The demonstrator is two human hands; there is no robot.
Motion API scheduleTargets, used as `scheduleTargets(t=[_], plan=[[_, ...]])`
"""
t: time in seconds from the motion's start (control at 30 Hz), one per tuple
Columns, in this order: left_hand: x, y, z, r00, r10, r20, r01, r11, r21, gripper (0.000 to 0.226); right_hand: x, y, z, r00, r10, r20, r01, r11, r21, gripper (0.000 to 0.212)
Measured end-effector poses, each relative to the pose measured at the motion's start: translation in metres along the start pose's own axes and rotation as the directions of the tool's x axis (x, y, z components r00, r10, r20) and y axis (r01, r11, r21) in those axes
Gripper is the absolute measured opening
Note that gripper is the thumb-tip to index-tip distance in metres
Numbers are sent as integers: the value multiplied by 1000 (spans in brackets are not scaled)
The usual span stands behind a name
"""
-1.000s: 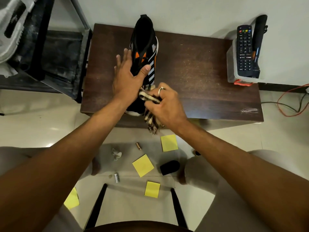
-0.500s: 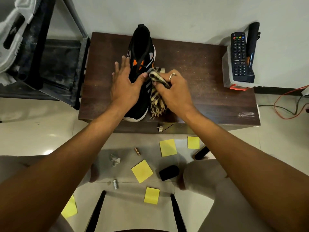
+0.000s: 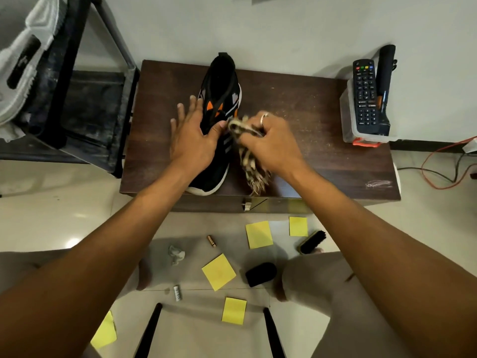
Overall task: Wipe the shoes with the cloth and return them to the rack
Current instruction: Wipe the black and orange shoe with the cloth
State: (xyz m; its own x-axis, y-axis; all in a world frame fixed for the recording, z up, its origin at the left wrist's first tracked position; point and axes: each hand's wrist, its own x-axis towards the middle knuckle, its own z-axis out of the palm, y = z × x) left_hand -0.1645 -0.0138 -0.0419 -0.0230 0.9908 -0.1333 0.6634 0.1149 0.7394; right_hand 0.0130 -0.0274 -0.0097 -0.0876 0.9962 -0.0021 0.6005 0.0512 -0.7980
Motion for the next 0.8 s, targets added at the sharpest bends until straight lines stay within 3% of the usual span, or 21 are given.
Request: scheduleTargets(t=[0.07, 0.17, 0.4, 0.6, 0.73, 0.8], plan=[[2, 6, -9, 997, -27, 74, 26, 1000, 8, 73, 12, 4, -2, 983, -51, -178, 47, 999, -27, 11], [4, 7, -16, 993, -8, 119, 7, 1000, 13, 73, 25, 11, 2, 961, -86, -263, 80, 996, -35, 24], [6, 0, -11, 992, 49, 118, -57, 996, 67, 72, 38, 5, 19, 973, -87, -215, 74, 995, -65, 28], [8, -2, -10, 991, 61, 121, -73, 993, 97, 73, 35, 2, 16, 975, -191, -112, 184, 980, -72, 29], [6, -1, -11, 990, 57, 127, -70, 993, 98, 74, 43, 11, 5, 979, -45, -199, 14, 988, -152, 32], [7, -1, -11, 990, 57, 132, -69, 994, 86, 74, 37, 8, 11, 986, -63, -158, 46, 993, -105, 30]])
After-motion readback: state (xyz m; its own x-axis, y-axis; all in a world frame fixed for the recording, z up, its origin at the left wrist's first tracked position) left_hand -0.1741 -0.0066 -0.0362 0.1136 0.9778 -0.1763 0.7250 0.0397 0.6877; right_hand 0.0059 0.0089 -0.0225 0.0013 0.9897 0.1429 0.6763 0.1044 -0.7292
